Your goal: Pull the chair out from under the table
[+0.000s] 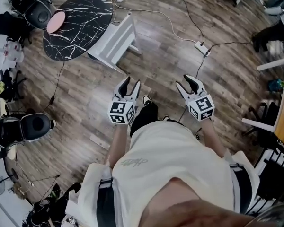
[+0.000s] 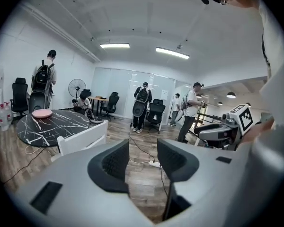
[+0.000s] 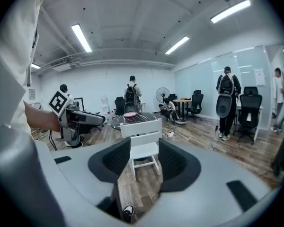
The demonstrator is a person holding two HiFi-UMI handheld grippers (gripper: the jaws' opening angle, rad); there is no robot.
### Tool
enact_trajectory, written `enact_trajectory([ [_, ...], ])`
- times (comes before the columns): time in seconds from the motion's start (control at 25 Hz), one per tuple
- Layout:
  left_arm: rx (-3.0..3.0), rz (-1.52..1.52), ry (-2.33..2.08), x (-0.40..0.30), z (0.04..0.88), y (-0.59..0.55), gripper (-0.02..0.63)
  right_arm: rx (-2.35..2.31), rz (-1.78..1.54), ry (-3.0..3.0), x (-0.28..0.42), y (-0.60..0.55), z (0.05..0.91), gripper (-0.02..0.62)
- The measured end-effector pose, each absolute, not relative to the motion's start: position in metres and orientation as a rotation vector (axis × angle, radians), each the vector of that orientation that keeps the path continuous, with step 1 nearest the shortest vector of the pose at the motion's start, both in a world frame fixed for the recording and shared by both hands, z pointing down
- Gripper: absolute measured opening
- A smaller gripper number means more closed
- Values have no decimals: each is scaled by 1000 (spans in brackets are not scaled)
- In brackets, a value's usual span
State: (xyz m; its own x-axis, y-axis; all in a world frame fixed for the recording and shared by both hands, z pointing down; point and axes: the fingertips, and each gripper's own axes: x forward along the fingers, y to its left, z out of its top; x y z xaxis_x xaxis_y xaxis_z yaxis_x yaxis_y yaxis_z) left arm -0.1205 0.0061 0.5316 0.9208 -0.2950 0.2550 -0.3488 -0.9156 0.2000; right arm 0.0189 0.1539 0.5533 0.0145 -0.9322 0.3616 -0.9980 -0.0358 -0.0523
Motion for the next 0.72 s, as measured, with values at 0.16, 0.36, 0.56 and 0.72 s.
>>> enact_trajectory([
  [0.16, 2869, 273, -447, -88, 512, -51, 199, 2086, 358, -1978, 47, 95, 526, 178],
  [0.36, 2898, 225, -378, -55, 503, -110, 199, 2193, 339, -1955, 74, 42, 503, 176],
  [0.56, 2840, 180, -396, -45, 502, -143, 199, 2115, 426, -1957, 68, 13, 521, 175],
  [0.72, 2822, 225, -449, -55, 513, -156, 199, 2049, 442, -1985, 66, -11, 526, 175],
])
